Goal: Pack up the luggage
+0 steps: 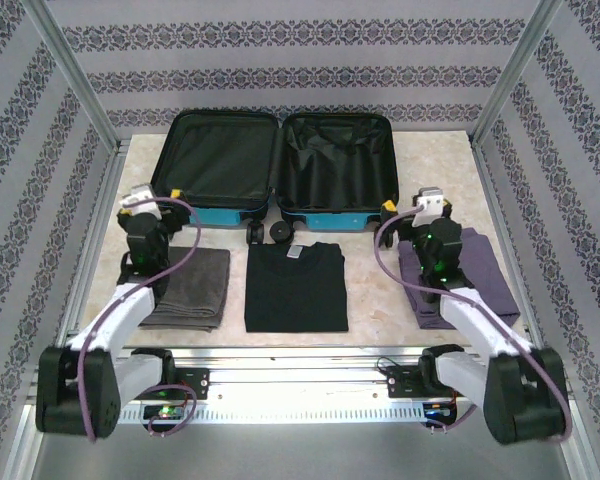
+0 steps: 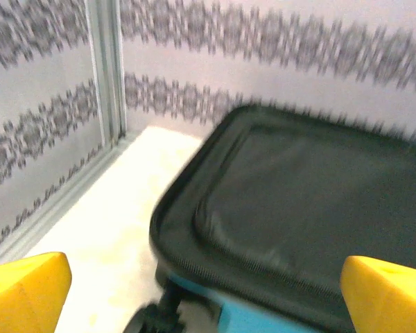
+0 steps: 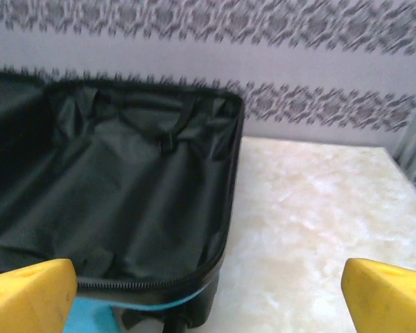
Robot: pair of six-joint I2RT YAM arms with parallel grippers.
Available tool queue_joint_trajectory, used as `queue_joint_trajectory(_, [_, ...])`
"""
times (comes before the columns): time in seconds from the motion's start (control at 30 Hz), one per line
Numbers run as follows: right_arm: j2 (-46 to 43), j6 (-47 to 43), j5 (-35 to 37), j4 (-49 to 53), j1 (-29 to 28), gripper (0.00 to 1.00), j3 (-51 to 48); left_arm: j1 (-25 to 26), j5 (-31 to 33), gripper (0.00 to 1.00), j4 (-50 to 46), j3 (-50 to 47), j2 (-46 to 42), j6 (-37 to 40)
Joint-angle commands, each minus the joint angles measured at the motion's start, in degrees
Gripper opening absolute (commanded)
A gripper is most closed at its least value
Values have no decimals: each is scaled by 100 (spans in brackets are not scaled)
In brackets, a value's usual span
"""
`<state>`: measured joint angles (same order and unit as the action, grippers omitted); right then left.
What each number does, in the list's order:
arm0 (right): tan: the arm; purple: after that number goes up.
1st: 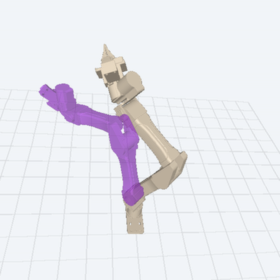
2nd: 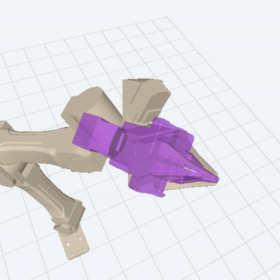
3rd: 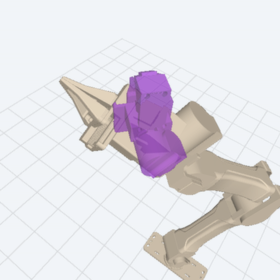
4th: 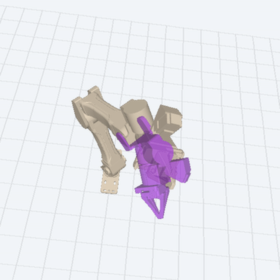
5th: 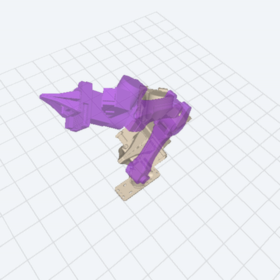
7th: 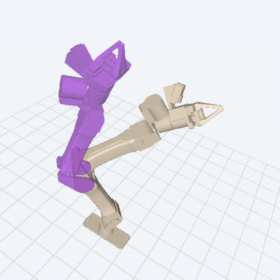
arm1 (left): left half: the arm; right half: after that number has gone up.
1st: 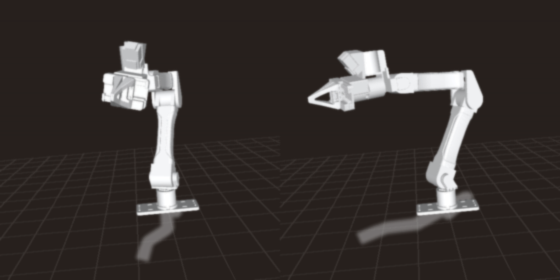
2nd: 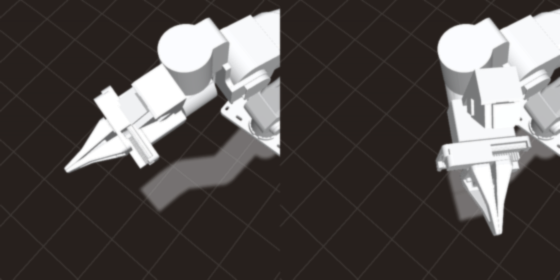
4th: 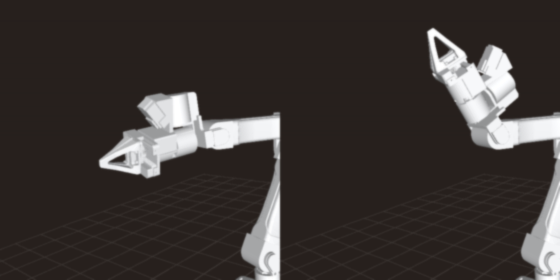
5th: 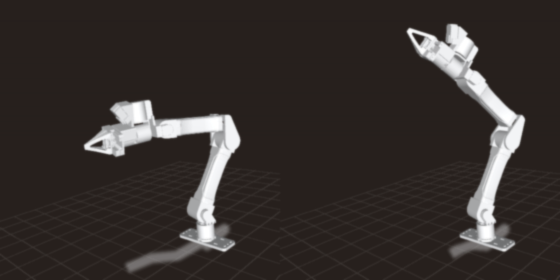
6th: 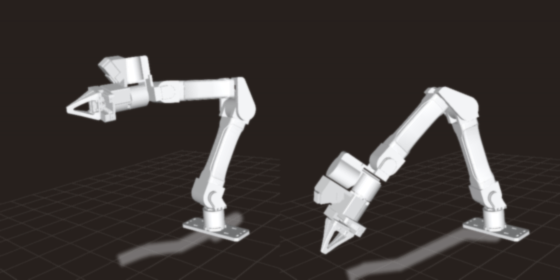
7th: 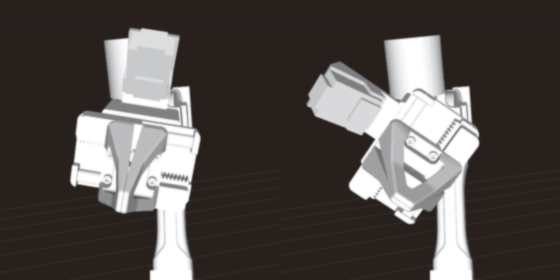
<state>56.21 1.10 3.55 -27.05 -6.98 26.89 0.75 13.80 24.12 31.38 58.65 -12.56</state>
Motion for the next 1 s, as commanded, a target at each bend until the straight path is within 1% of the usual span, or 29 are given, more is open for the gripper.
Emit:
queue_joint_trajectory(0.0, [-482, 443, 329, 1642, -21, 98, 759, 52, -1, 100, -1983, 534, -472, -813])
queue_joint_trajectory(0.03, [-558, 550, 355, 1968, -22, 98, 963, 69, -38, 100, -2219, 692, -571, -909])
queue_joint_trajectory(0.1, [-620, 777, 296, 2560, -25, 98, 1336, 130, -169, 100, -2994, 1070, -685, -1176])
queue_joint_trajectory(0.17, [-557, 990, 147, 3136, -31, 98, 1666, 262, -266, 97, -3661, 1418, -687, -1421])
queue_joint_trajectory(0.23, [-393, 1306, -133, 3754, -44, 98, 1964, 424, -506, 95, -4347, 1704, -622, -1702])
queue_joint_trajectory(0.3, [-172, 1629, -689, 4361, -72, 98, 2138, 585, -947, 93, -5212, 1996, -461, -2151])
queue_joint_trajectory(0.33, [-84, 1767, -909, 4568, -119, 98, 2146, 723, -1208, 90, -5623, 2114, -359, -2323])
queue_joint_trajectory(0.37, [30, 1936, -1111, 4752, -212, 98, 2108, 925, -1333, 90, -6004, 2163, -264, -2503])
queue_joint_trajectory(0.4, [161, 2064, -1299, 4878, -328, 97, 2032, 1194, -1378, 90, -6303, 2156, -177, -2654])
queue_joint_trajectory(0.47, [357, 2310, -1456, 5046, -571, 94, 1876, 1729, -1355, 90, -6725, 2033, -38, -2950])
queue_joint_trajectory(0.53, [554, 2537, -1609, 5078, -873, 91, 1658, 2204, -1421, 90, -6889, 1827, 77, -3218])
queue_joint_trajectory(0.6, [714, 2758, -1647, 4991, -1174, 90, 1439, 2608, -1556, 90, -6831, 1568, 152, -3462])
queue_joint_trajectory(0.7, [986, 3018, -1752, 4789, -1554, 86, 1157, 3035, -1640, 90, -6625, 1284, 208, -3662])
queue_joint_trajectory(0.77, [1213, 3116, -1802, 4714, -1751, 84, 1069, 3207, -1693, 91, -6447, 1141, 257, -3739])
queue_joint_trajectory(0.87, [1535, 3303, -1872, 4542, -2048, 79, 948, 3329, -1857, 92, -6210, 990, 414, -3797])
queue_joint_trajectory(0.97, [1739, 3482, -1908, 4314, -2264, 79, 834, 3434, -1997, 92, -5943, 949, 711, -3792])
